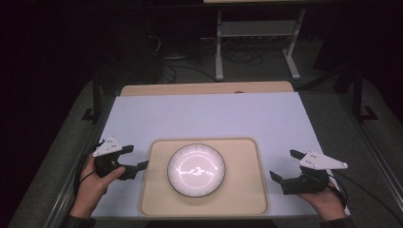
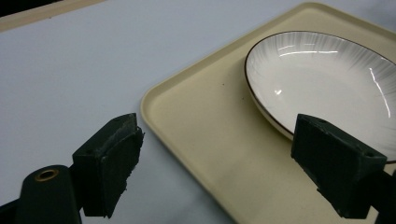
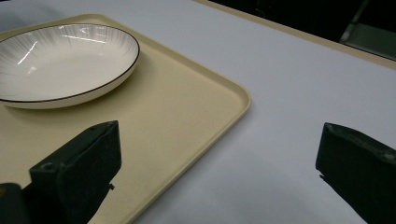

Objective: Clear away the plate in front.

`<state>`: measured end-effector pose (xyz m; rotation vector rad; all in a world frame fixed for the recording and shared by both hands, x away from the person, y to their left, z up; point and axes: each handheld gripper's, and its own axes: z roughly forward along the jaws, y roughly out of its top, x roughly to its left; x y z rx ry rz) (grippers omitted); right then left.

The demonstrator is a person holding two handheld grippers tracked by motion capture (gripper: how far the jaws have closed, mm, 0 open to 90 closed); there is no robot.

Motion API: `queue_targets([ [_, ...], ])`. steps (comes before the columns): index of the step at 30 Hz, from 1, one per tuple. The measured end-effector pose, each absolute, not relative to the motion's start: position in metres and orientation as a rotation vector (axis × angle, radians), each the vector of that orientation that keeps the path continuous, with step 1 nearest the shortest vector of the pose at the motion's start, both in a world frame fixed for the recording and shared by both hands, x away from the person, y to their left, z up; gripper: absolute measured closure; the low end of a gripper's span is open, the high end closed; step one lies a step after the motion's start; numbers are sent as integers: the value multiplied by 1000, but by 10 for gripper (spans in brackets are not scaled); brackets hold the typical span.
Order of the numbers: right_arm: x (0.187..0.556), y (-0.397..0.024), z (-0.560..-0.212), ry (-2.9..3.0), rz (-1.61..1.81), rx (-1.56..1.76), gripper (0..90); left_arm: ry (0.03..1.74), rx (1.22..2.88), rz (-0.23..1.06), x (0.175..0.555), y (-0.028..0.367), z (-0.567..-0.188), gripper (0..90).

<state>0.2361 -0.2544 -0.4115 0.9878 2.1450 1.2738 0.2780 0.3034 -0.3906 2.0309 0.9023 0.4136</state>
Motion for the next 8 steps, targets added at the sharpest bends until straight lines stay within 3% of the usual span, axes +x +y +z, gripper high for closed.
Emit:
queue_targets([
  [8, 237, -254, -414, 2159, 1266, 988, 0, 935, 2041, 421, 276, 313, -399, 151],
])
